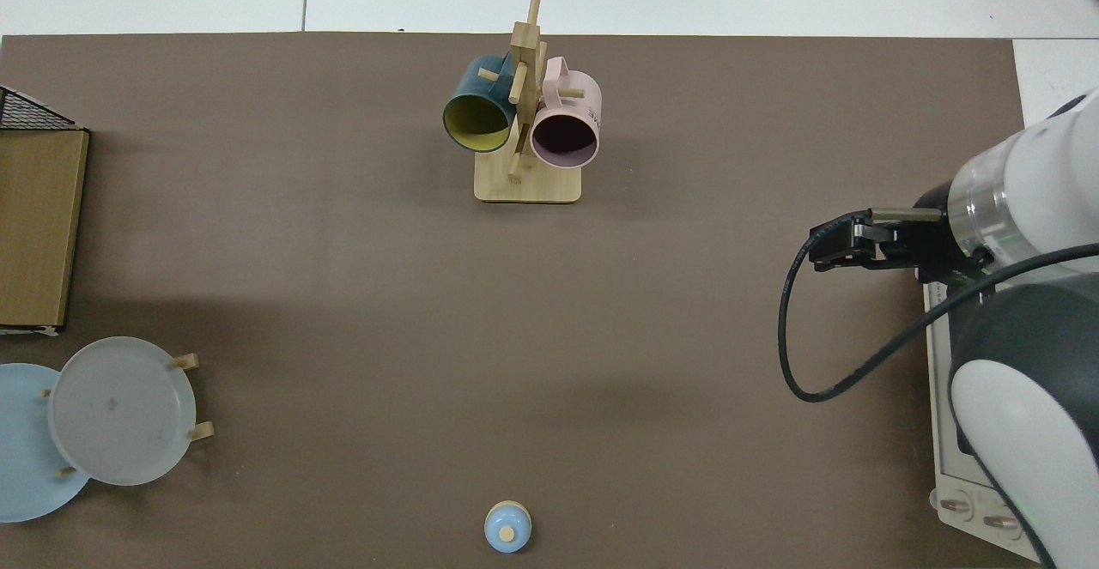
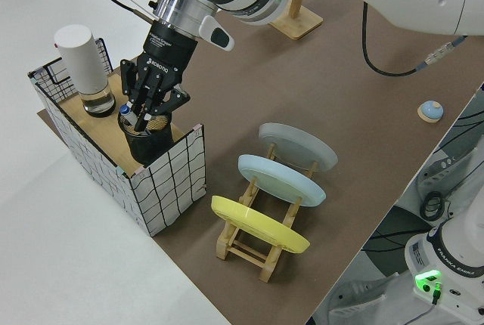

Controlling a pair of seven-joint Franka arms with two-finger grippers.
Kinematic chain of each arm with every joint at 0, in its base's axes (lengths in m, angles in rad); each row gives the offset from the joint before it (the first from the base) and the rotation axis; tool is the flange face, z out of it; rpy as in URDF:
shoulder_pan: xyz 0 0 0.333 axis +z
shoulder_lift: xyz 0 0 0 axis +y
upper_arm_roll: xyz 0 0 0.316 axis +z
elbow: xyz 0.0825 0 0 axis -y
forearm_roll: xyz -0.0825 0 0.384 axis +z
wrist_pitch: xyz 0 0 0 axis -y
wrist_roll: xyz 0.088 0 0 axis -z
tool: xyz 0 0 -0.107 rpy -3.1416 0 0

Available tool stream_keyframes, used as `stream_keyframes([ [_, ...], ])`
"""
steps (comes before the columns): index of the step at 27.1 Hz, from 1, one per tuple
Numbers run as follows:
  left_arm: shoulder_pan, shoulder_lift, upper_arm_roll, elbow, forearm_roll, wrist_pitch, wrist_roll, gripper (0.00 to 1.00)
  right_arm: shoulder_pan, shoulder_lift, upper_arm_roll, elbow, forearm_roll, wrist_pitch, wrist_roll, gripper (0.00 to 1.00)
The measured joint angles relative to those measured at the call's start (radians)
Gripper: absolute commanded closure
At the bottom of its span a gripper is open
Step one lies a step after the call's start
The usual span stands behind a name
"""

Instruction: Put markers into pen holder

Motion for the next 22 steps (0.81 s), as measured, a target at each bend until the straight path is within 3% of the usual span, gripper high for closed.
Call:
stream_keyframes([
  [15,0.002,0.000,0.002,0.001,-0.004,0.000,0.021,0.79,0.000,0.000,0.000,0.000,0.000,0.000,0.000,0.00],
  [17,0.002,0.000,0.002,0.001,-0.004,0.000,0.022,0.65,0.000,0.000,0.000,0.000,0.000,0.000,0.000,0.00],
  [18,0.002,0.000,0.002,0.001,-0.004,0.000,0.022,0.63,0.000,0.000,0.000,0.000,0.000,0.000,0.000,0.00],
  [22,0.002,0.000,0.003,0.001,-0.009,0.000,0.023,0.62,0.000,0.000,0.000,0.000,0.000,0.000,0.000,0.00],
])
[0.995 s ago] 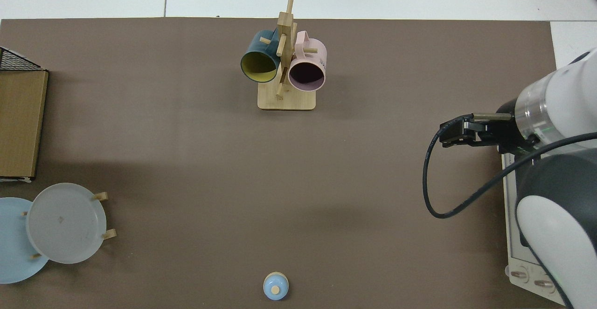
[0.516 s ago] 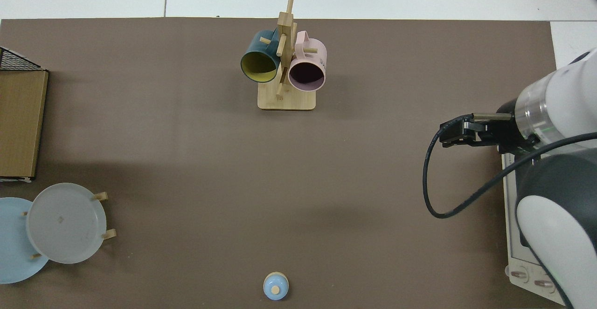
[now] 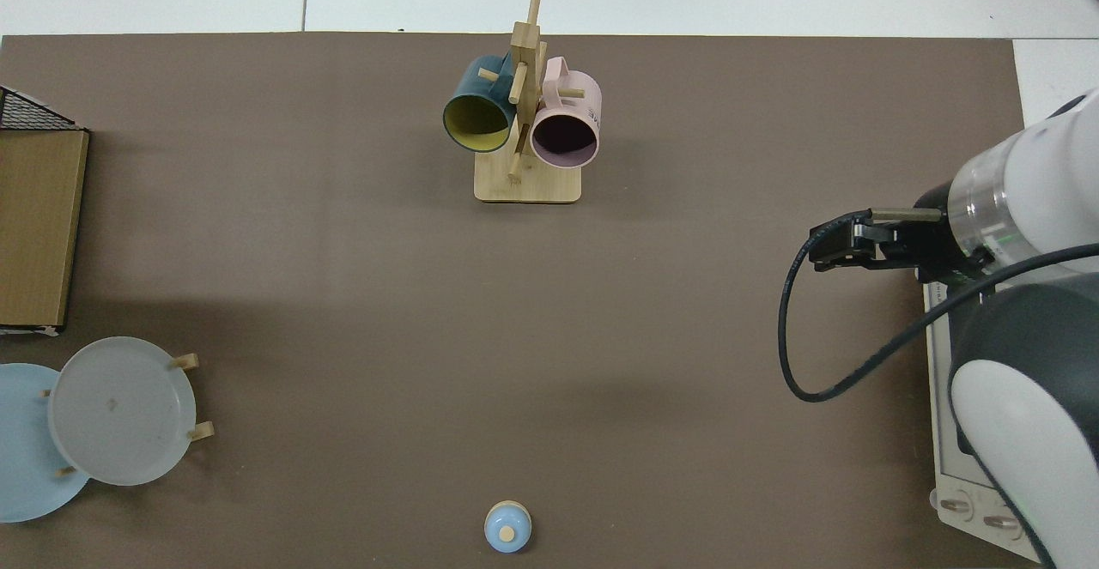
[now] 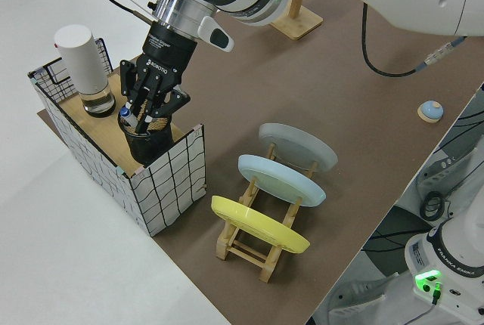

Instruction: Put markers into pen holder

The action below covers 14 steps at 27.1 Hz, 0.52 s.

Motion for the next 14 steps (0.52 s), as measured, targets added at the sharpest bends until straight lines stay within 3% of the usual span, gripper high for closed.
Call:
stream_keyframes([
  [14,0.000,-0.002,0.002,0.002,-0.019,-0.008,0.001,0.62,0.000,0.000,0.000,0.000,0.000,0.000,0.000,0.00],
])
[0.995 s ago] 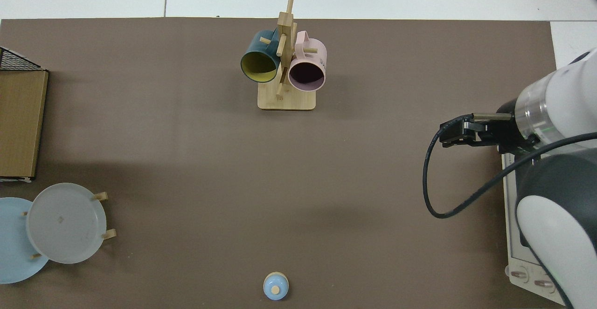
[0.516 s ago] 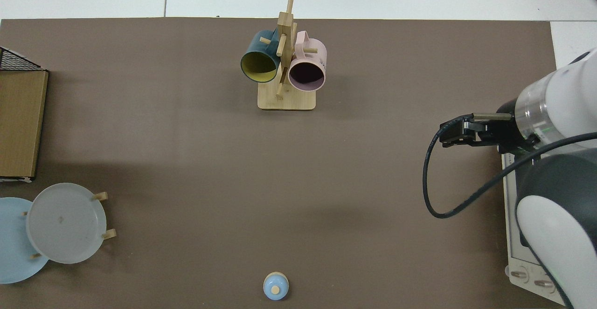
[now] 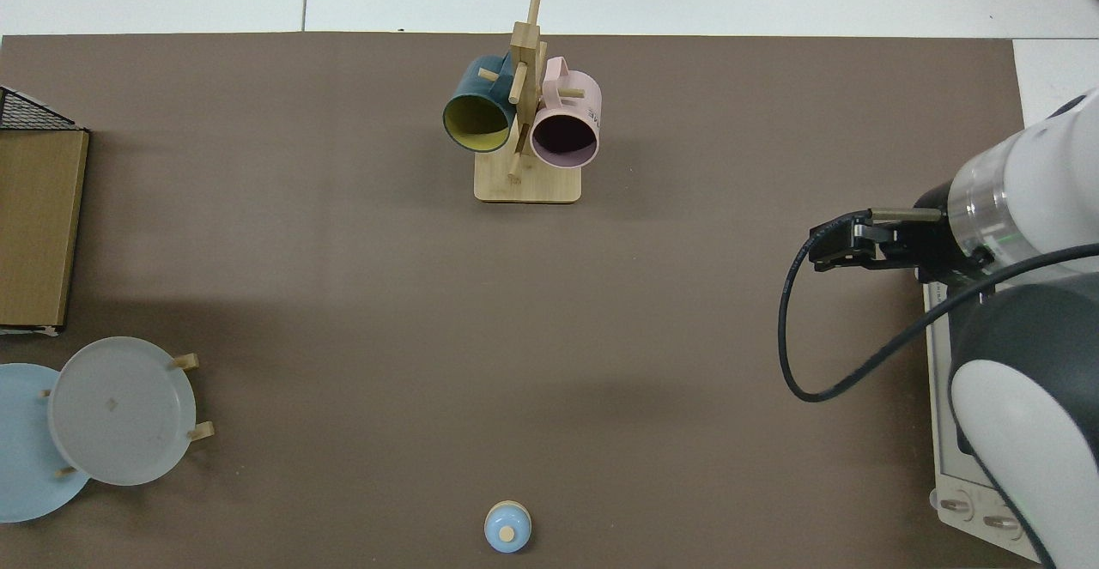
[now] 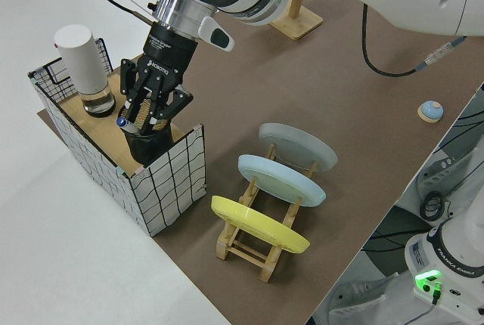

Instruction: Put markers into pen holder

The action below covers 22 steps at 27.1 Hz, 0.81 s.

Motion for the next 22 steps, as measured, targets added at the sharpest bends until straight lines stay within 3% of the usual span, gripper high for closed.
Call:
stream_keyframes([
  [11,0.000,-0.050,-0.001,0.014,-0.019,-0.034,0.009,0.59,0.000,0.000,0.000,0.000,0.000,0.000,0.000,0.00],
  [15,0.000,-0.077,-0.008,0.014,-0.024,-0.057,0.012,0.47,0.000,0.000,0.000,0.000,0.000,0.000,0.000,0.00],
  [16,-0.001,-0.084,-0.010,0.014,-0.027,-0.063,0.013,0.37,0.000,0.000,0.000,0.000,0.000,0.000,0.000,0.00],
  [17,-0.001,-0.092,-0.012,0.015,-0.033,-0.068,0.013,0.33,0.000,0.000,0.000,0.000,0.000,0.000,0.000,0.00],
  [19,-0.002,-0.108,-0.015,0.015,-0.054,-0.072,0.013,0.31,0.000,0.000,0.000,0.000,0.000,0.000,0.000,0.00],
  [22,-0.002,-0.134,-0.017,0.016,-0.107,-0.074,0.013,0.11,0.000,0.000,0.000,0.000,0.000,0.000,0.000,0.00],
])
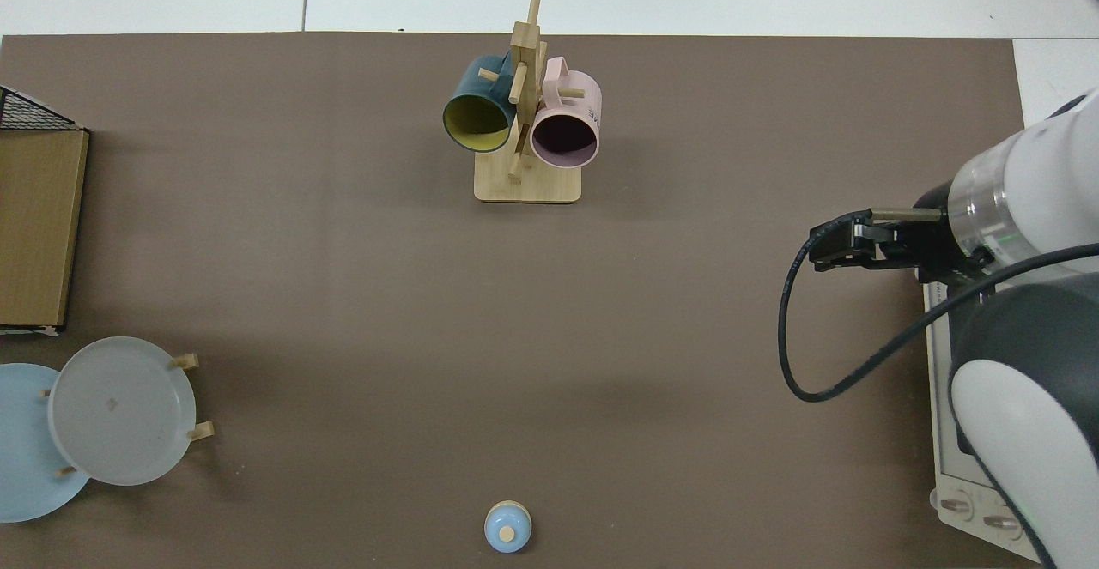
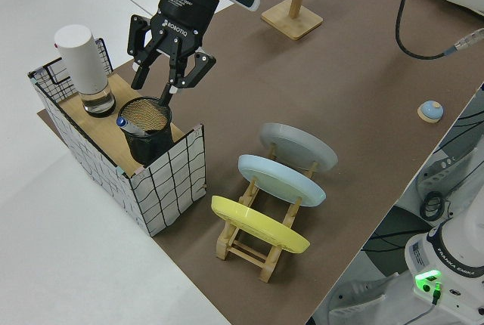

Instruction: Put markers into pen holder

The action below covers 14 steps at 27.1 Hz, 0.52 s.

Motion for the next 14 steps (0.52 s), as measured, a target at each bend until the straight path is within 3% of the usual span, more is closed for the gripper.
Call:
stream_keyframes([
  [3,0.000,-0.020,-0.003,0.006,-0.049,0.000,0.000,0.01,0.000,0.000,0.000,0.000,0.000,0.000,0.000,0.00],
  [9,-0.001,-0.033,-0.032,0.042,-0.157,-0.011,-0.031,0.00,0.000,0.000,0.000,0.000,0.000,0.000,0.000,0.00],
  [14,-0.009,-0.053,-0.056,0.054,-0.262,-0.069,-0.178,0.00,0.000,0.000,0.000,0.000,0.000,0.000,0.000,0.00],
])
